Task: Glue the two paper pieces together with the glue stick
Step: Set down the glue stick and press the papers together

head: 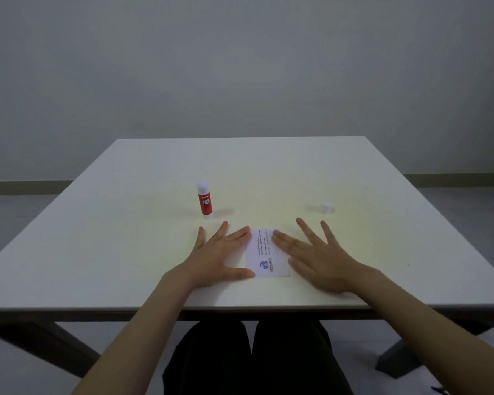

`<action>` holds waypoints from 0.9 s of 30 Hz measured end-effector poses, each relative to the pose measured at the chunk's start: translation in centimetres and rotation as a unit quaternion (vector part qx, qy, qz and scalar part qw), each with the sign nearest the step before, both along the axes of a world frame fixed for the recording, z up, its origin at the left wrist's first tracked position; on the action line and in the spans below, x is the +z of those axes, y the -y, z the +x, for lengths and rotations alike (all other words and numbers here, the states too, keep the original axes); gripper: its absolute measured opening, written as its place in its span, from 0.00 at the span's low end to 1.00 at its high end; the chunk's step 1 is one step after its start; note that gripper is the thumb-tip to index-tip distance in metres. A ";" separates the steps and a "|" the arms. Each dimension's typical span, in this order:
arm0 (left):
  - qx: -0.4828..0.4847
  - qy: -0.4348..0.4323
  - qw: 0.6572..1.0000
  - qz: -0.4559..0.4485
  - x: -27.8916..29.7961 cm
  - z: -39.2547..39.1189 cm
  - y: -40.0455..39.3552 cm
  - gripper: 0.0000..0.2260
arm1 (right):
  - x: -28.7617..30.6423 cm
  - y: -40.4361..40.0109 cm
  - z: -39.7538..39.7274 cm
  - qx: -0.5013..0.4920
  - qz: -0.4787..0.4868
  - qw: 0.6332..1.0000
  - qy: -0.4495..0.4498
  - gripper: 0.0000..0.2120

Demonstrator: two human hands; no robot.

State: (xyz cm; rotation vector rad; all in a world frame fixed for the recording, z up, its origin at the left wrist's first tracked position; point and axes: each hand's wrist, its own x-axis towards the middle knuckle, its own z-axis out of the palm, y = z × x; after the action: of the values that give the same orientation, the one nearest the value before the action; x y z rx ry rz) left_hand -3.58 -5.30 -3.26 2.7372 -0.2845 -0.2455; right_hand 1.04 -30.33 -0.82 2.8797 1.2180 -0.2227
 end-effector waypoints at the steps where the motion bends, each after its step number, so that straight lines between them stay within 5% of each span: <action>1: 0.000 0.000 1.000 0.001 0.0 0.0 0.0 0.40 | 0.1 -0.2 0.0 -0.007 0.000 1.000 -0.001 0.26; 6: -0.004 0.004 1.000 0.008 -0.1 0.0 0.0 0.39 | -2.2 -1.8 -3.2 0.129 0.023 0.991 0.004 0.27; 11: -0.001 -0.009 1.000 0.010 0.2 -0.1 0.2 0.39 | -0.4 -1.5 1.3 -0.015 0.013 1.000 -0.016 0.25; 16: -0.007 -0.006 1.000 0.009 0.2 0.0 0.2 0.39 | -2.2 -3.7 -1.6 0.135 0.026 0.990 -0.008 0.27; 22: -0.001 -0.014 1.000 0.014 0.2 0.0 0.2 0.41 | -0.6 -3.3 1.9 -0.005 0.021 1.000 -0.019 0.25; 27: -0.003 -0.006 1.000 0.006 0.2 0.0 0.1 0.40 | -2.2 -3.1 -0.7 0.102 0.033 0.994 -0.005 0.27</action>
State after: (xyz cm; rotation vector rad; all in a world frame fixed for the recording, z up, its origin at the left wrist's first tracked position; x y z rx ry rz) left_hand -3.54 -5.41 -3.10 2.7466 -0.2898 -0.2648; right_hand 0.29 -27.25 -3.06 2.7830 1.5358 -0.1984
